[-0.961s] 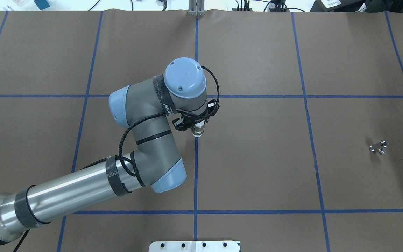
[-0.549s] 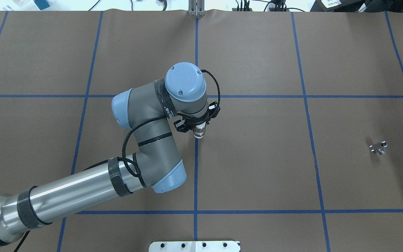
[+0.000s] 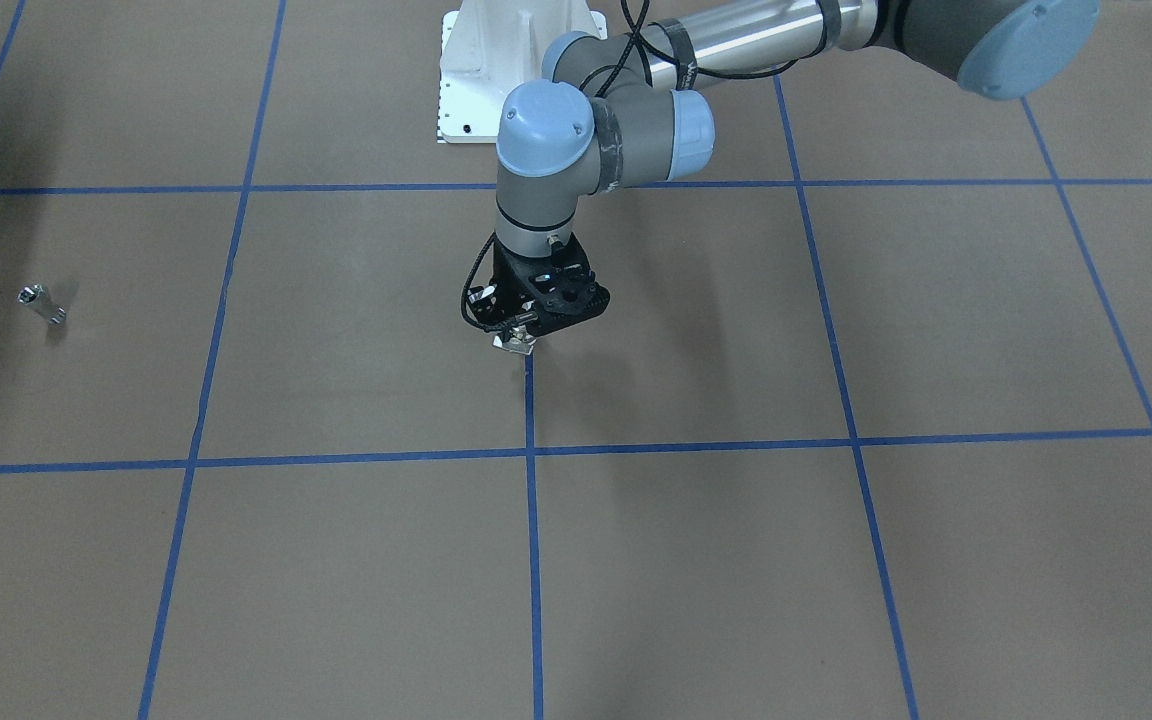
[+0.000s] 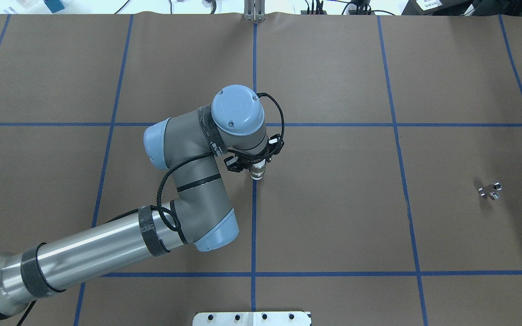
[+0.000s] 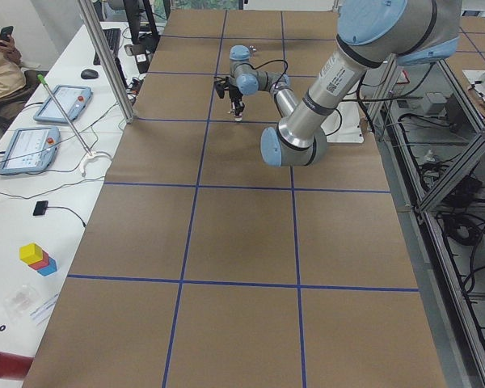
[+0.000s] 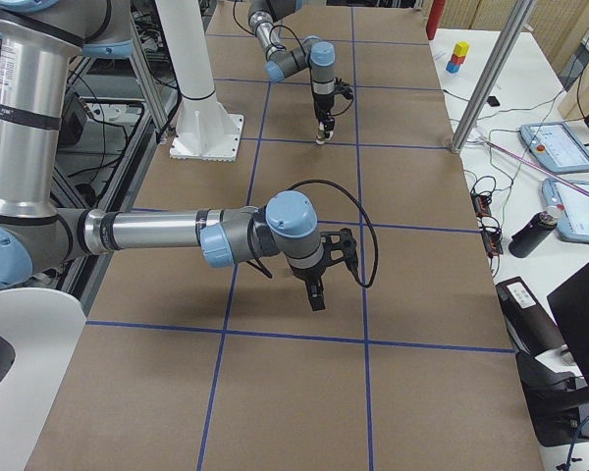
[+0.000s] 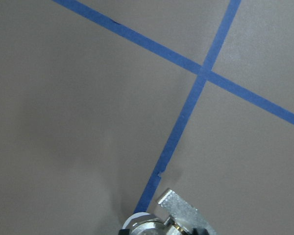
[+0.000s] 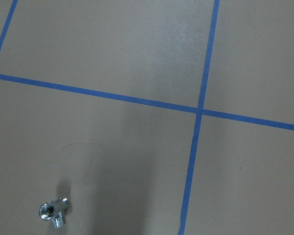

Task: Assemble PPR valve and pipe with both arms
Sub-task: 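Set the white valve upright at center and open the left gripper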

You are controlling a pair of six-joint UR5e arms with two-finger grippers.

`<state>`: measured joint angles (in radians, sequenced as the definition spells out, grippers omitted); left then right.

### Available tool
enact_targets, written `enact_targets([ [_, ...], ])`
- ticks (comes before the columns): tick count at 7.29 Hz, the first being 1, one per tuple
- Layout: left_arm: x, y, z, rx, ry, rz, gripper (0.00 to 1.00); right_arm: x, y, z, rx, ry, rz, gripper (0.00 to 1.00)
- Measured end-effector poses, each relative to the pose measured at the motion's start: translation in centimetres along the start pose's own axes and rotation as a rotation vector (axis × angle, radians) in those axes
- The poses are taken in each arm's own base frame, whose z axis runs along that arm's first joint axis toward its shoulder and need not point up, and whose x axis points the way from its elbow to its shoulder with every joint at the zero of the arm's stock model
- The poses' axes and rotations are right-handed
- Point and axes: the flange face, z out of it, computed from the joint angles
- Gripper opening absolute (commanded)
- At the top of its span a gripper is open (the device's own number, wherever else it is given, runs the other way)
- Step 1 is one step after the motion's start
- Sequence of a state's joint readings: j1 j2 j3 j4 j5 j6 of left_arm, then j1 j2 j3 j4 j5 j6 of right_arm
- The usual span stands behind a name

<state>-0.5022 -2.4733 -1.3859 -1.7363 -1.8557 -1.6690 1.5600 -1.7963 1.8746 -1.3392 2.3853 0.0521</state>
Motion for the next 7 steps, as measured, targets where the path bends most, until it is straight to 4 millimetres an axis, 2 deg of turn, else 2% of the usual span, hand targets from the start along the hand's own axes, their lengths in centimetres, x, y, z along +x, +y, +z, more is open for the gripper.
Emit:
enact_targets([
  [3,-0.2,0.06,0.19,0.001,0.004,0.015,0.62,0.01,0.0,0.0,0.0,0.0,0.0,1.0],
  [5,-0.28,0.08,0.23,0.001,0.004,0.031,0.69,0.01,0.01,0.01,0.0,0.0,0.001,1.0],
  [7,-0.28,0.14,0.16,0.0,0.005,0.042,1.0,0.0,0.0,0.0,0.0,0.0,0.0,1.0],
])
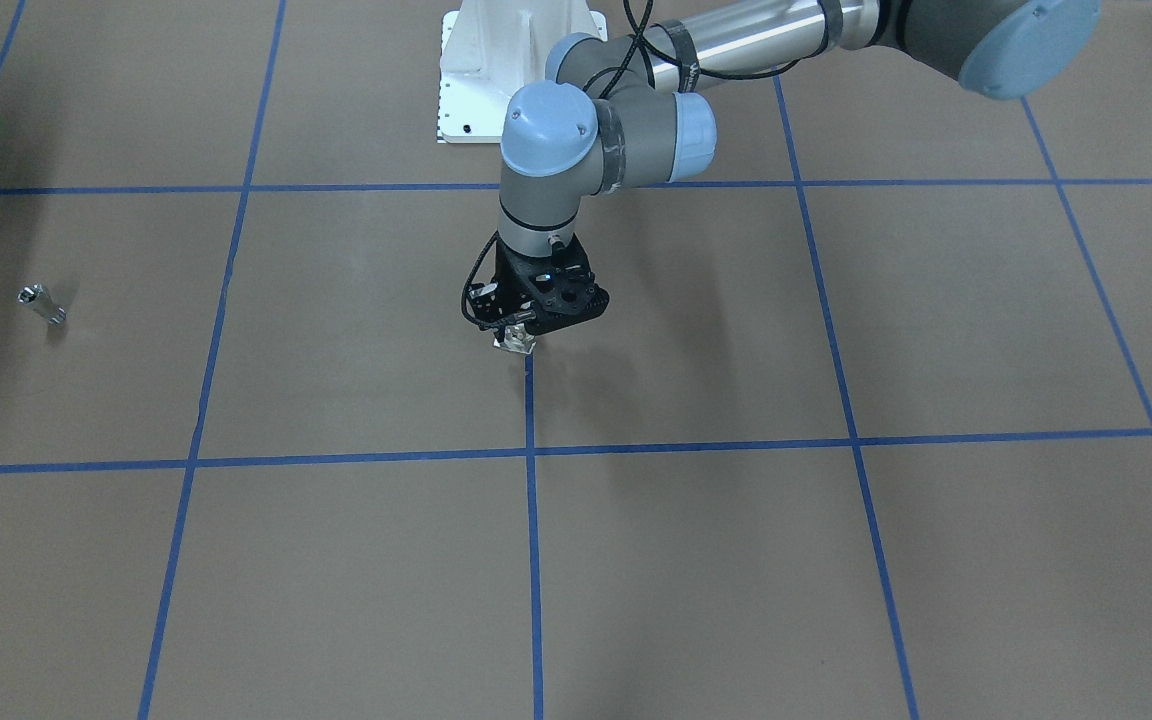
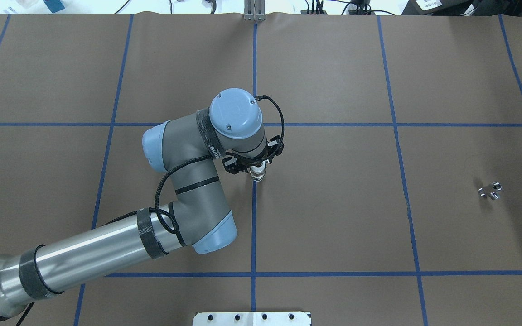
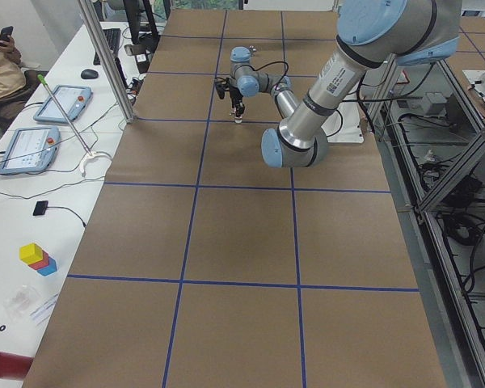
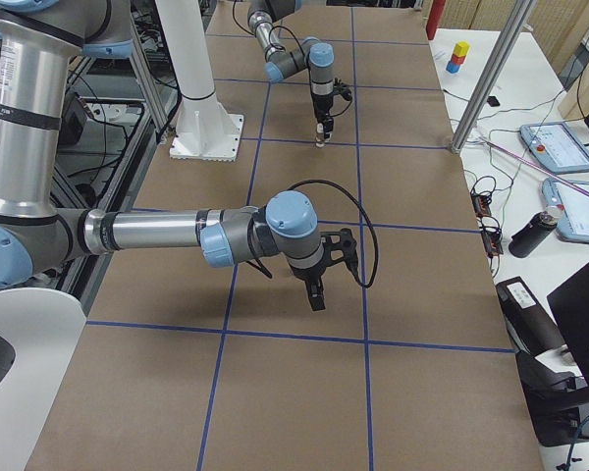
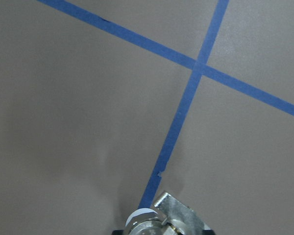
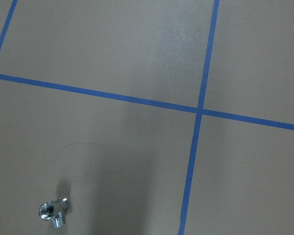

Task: Assemble PPR valve and pipe with both arms
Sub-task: 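Set the white valve upright at center and open the left gripper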

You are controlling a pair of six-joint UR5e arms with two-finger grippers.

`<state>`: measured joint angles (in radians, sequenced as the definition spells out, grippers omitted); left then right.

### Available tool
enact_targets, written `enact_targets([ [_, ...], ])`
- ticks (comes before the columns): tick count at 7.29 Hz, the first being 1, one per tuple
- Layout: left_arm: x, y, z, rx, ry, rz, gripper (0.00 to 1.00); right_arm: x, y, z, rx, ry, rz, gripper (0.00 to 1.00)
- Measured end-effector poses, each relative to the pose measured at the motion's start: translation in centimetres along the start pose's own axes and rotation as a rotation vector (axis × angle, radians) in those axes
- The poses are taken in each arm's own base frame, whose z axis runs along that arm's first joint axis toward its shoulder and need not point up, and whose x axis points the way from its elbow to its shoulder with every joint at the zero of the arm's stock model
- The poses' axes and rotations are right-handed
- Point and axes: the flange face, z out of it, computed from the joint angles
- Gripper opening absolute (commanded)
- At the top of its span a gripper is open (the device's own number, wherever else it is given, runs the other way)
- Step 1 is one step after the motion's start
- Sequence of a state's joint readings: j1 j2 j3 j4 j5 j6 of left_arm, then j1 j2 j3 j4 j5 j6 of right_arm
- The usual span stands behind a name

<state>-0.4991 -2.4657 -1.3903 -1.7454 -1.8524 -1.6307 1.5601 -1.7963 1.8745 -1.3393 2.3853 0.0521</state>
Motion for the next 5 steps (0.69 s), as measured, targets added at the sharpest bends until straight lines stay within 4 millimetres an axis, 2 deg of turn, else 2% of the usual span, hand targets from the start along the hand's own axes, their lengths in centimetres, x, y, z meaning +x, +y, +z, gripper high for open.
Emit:
enact_targets([
  [2,0.3,0.3,-1.2,0.0,0.021,0.03,1.0,0.0,0.0,0.0,0.0,-0.001,0.0,1.0],
  [4,0.8,1.0,-4.9,0.002,0.055,0.055,1.0,0.0,0.0,0.0,0.0,-0.002,0.0,1.0],
  [5,0.3,1.4,-7.2,0.005,0.048,0.084,1.0,0.0,0.0,0.0,0.0,-0.002,-0.001,1.0],
])
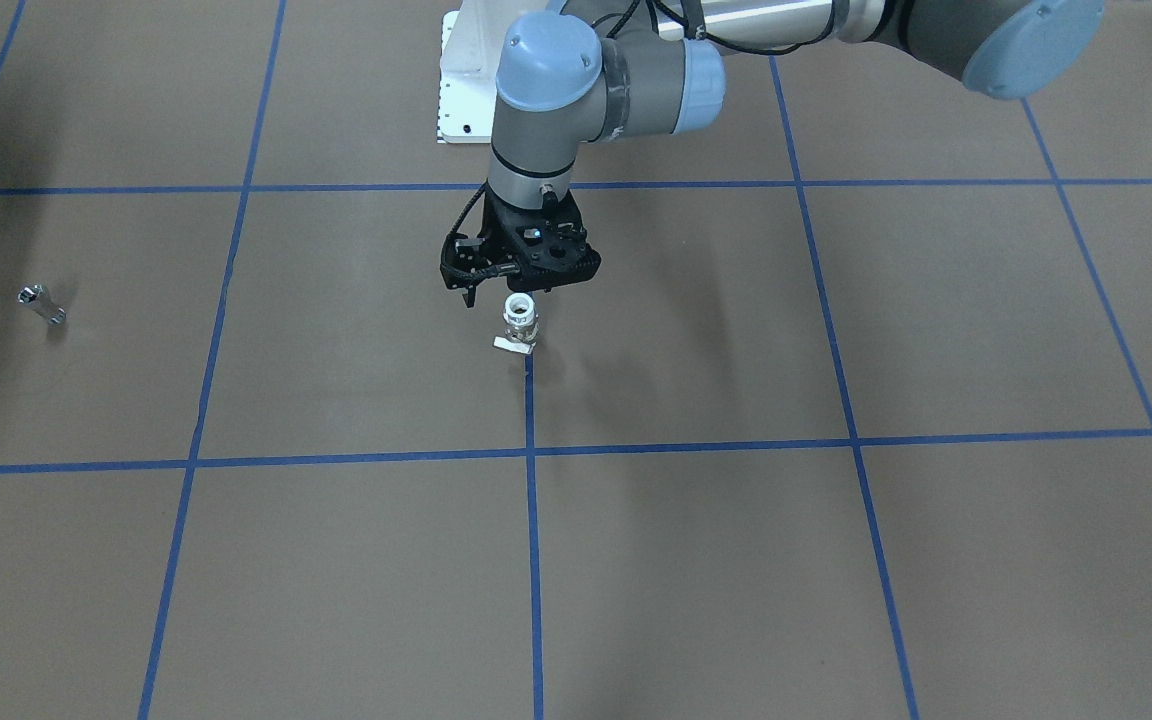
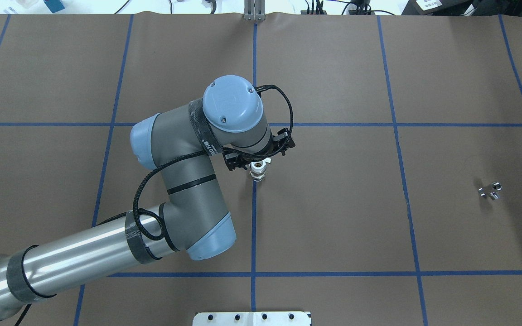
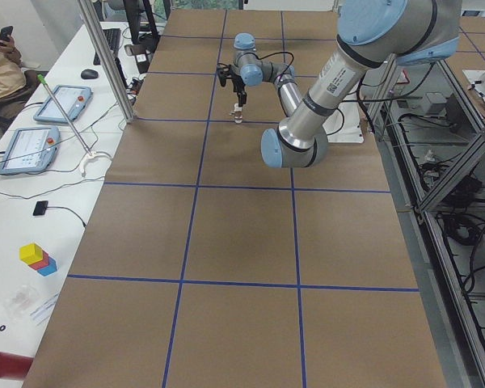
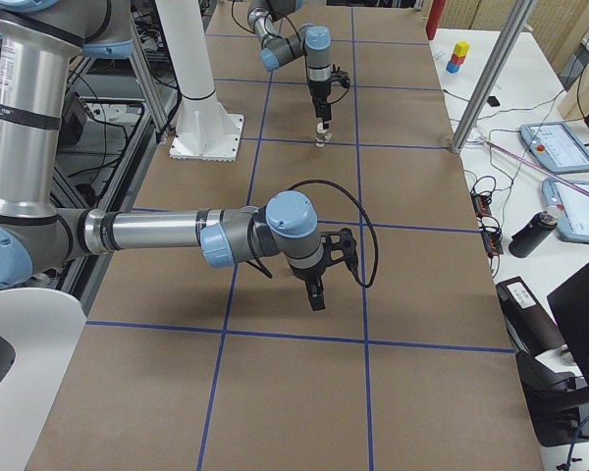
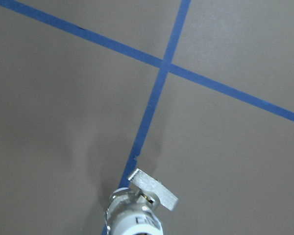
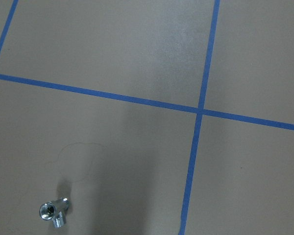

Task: Assemble PPR valve and pipe with both arms
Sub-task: 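Set the white valve upright at center and open the left gripper, then retract the left arm away from the placed valve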

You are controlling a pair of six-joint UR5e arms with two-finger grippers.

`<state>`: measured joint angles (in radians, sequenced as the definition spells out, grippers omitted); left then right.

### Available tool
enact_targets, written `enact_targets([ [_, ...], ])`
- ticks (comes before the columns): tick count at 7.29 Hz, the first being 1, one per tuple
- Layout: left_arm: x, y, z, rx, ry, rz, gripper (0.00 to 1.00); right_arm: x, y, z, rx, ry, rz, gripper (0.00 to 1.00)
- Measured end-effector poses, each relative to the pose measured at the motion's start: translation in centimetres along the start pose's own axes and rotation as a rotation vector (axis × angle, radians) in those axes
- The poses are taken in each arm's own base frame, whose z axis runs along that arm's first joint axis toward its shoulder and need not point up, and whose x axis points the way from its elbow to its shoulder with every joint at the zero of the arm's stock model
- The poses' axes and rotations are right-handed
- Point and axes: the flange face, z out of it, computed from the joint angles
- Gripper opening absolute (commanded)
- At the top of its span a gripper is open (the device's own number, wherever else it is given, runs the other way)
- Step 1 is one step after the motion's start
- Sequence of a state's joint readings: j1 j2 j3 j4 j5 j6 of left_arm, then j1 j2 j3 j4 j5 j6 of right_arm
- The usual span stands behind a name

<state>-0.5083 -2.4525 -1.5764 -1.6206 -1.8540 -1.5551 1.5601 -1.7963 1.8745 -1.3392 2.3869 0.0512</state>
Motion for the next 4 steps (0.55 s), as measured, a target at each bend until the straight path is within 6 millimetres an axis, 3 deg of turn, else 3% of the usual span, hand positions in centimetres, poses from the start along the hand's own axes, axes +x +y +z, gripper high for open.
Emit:
enact_targets([
  [1,-2.1,0.4,-2.8,0.003,-0.023,0.057,1.0,0.0,0.0,0.0,0.0,0.0,0.0,1.0],
  [2,-5.6,0.5,-5.3,0.008,-0.05,0.131,1.0,0.0,0.0,0.0,0.0,-0.001,-0.001,1.0],
  [4,-14.6,-1.6,-9.7,0.034,-0.11,0.327,1.0,-0.2,0.0,0.0,0.001,-0.006,0.004,1.0],
])
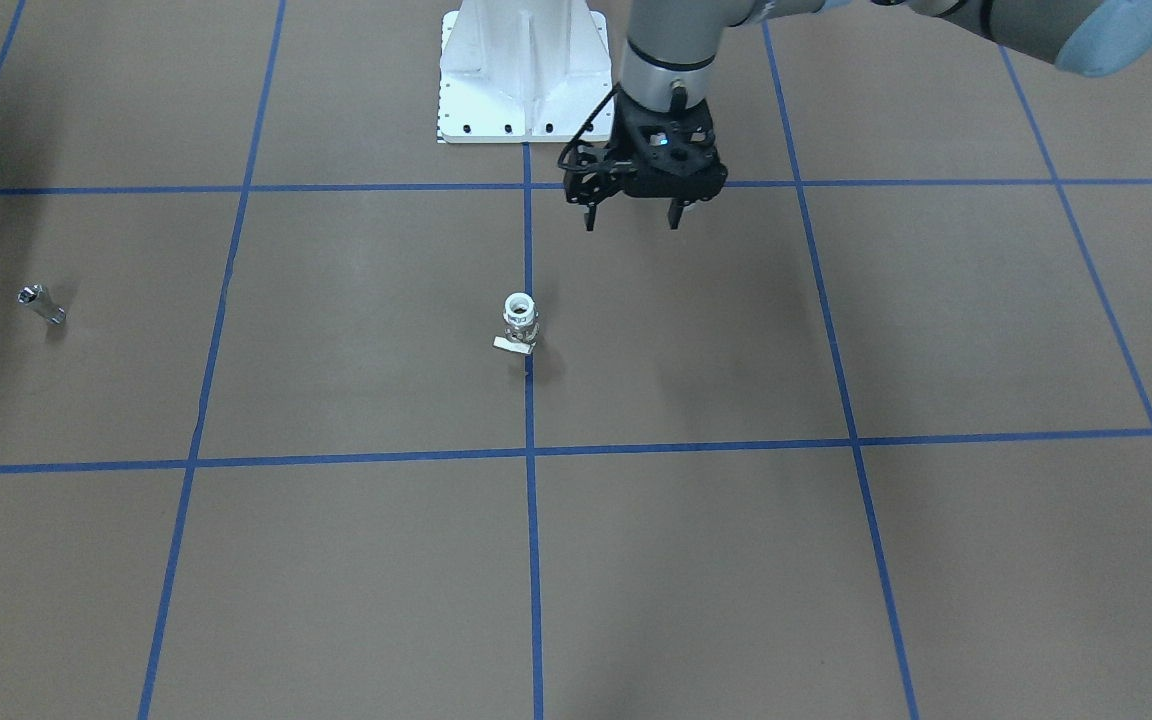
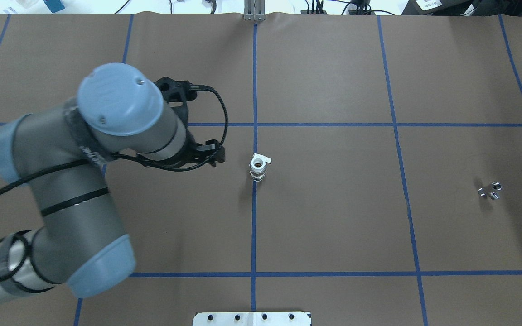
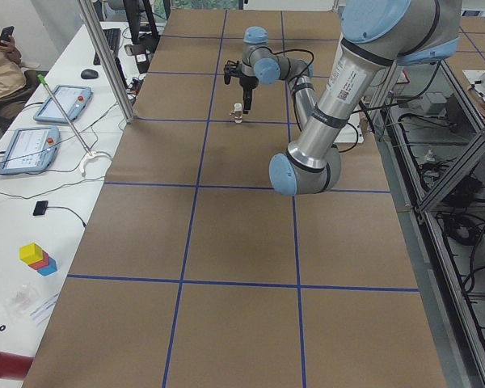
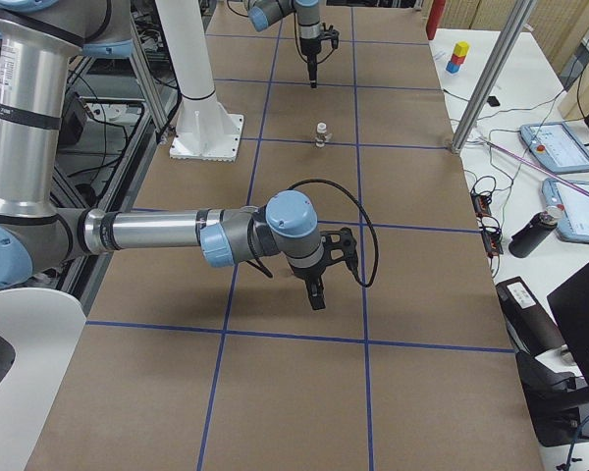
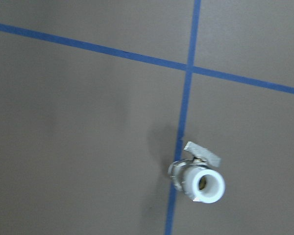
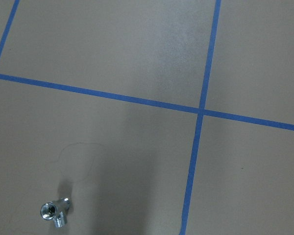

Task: Assemble PPR valve and pipe with both arms
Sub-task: 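Retract the left arm away from the placed valve, then move the right gripper down over the silver pipe fitting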

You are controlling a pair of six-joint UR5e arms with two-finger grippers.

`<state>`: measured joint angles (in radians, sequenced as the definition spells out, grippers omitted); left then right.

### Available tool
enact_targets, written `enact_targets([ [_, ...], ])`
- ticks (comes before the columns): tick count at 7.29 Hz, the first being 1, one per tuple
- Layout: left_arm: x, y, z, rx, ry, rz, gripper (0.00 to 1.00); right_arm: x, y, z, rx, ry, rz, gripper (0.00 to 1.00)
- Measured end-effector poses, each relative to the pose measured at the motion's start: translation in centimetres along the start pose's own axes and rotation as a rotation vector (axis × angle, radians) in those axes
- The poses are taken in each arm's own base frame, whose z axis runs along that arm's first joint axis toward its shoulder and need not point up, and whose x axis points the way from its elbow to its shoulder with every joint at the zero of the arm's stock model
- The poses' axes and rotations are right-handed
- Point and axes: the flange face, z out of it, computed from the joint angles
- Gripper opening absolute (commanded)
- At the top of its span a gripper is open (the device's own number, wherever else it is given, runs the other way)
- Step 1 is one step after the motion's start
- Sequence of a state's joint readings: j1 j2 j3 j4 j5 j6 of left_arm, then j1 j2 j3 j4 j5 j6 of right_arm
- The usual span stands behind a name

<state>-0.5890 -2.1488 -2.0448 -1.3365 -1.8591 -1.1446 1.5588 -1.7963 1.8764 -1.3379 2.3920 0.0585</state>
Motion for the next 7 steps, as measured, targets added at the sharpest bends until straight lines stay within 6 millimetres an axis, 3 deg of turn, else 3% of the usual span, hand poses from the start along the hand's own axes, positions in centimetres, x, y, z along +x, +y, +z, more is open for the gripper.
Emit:
enact_targets([
  [1,-6.3,-0.6,-1.3,0.008,-0.042,0.115,1.0,-0.3,-0.1,0.1,-0.002,-0.007,0.01,1.0],
  [3,-19.9,-3.6,-4.2,-0.038,-0.101,0.312,1.0,-2.1,-0.4,1.0,0.002,-0.035,0.034,1.0],
  [5,-33.1,-5.9,-7.4,-0.078,-0.124,0.451,1.0,-5.5,-0.5,3.7,-0.002,-0.06,0.047,1.0],
  [6,-38.6,-6.3,-8.4,-0.095,-0.126,0.464,1.0,-7.3,-0.5,5.6,-0.02,-0.051,0.021,1.0],
  [7,-42.7,-5.9,-8.4,-0.117,-0.127,0.447,1.0,-9.3,-0.5,7.7,-0.039,-0.027,-0.031,1.0],
])
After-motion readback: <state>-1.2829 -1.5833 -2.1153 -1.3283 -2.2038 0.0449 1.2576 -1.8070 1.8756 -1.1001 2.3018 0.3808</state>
